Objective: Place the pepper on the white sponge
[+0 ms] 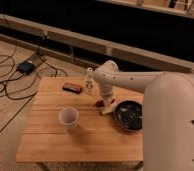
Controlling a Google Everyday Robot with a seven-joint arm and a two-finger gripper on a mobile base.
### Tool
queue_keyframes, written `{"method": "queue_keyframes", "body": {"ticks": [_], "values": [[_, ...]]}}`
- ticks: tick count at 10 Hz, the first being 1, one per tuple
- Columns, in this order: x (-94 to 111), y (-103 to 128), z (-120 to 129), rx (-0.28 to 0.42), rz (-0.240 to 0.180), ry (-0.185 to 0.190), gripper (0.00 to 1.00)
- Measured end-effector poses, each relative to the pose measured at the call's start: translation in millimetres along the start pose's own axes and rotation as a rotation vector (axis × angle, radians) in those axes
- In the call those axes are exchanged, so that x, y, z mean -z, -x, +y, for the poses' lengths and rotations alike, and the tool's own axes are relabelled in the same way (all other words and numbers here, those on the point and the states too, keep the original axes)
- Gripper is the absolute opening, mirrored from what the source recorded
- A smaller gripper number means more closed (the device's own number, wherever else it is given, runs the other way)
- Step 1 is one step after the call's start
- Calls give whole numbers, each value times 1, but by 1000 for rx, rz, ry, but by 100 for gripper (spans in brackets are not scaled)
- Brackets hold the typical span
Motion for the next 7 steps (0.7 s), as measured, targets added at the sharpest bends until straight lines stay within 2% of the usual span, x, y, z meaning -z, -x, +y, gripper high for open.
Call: {"method": "queue_keyframes", "body": {"ticks": [3, 4, 6, 7], "values": [[-4, -12, 5, -14, 14, 20, 3], [-4, -14, 5, -16, 18, 23, 9], [-6, -18, 2, -16, 35, 25, 33], [-7, -17, 0, -14, 39, 23, 39]]}}
